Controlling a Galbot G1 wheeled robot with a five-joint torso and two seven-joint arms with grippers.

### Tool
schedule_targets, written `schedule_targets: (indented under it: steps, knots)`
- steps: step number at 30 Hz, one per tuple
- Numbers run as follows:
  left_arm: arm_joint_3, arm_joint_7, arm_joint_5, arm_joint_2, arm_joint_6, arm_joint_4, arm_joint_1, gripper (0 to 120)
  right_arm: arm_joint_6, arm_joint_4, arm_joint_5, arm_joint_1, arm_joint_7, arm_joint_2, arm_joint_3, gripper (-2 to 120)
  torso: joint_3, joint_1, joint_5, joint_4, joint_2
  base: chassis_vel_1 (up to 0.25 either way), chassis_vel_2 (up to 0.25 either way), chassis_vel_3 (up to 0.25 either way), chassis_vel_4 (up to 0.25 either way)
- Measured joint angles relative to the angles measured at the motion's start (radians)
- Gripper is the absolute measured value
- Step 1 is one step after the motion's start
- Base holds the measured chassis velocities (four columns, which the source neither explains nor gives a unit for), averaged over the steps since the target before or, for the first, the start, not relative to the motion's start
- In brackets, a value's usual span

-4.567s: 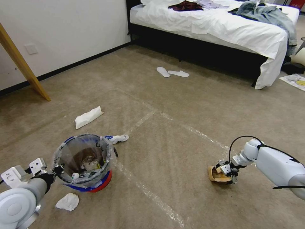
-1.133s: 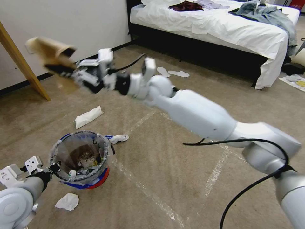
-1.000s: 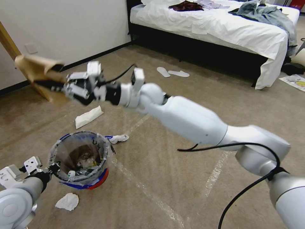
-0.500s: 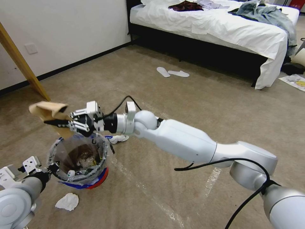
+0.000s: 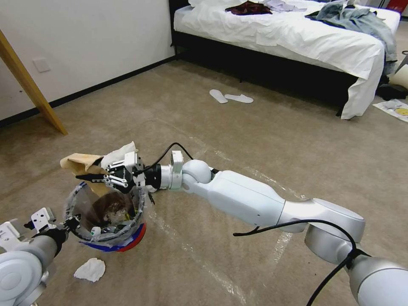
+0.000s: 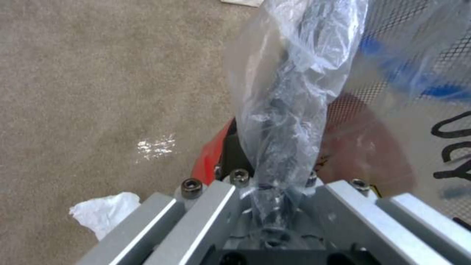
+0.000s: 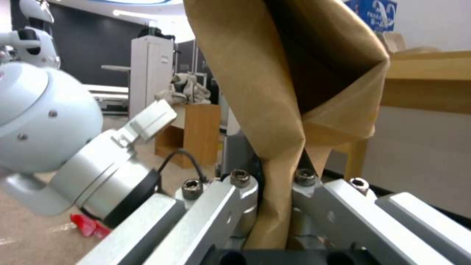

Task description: Pick up the trash bin and place the garbage on the floor into it.

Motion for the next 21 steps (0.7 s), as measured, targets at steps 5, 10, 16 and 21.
schedule_targets:
  steps: [5,10,16,21]
  knots:
    - [0.000,-0.002,-0.003,-0.004,-0.001,-0.008,-0.002,0,0.004,-0.007,-0.007,-0.007,0.000,-0.002,-0.006,1,0.000,0.000,0.0001,0.0001,0.000,0.000,0.000,0.000,0.000]
    - [-0.002,-0.005,-0.006,-0.006,-0.002,-0.012,-0.002,0,0.005,-0.019,-0.016,-0.010,-0.020,-0.002,-0.013,1,0.000,0.000,0.0000,0.0001,0.000,0.000,0.000,0.000,0.000]
    - [-0.011,-0.010,-0.016,-0.001,-0.003,-0.015,0.000,0,0.012,-0.031,-0.039,-0.014,-0.029,-0.003,-0.020,3,0.000,0.000,0.0001,0.0000,0.000,0.000,0.000,0.000,0.000]
    - [-0.014,-0.010,-0.019,0.000,-0.002,-0.020,0.003,0,0.024,-0.035,-0.054,-0.016,-0.009,-0.002,-0.034,25,0.000,0.000,0.0001,0.0000,0.000,0.000,0.000,0.000,0.000]
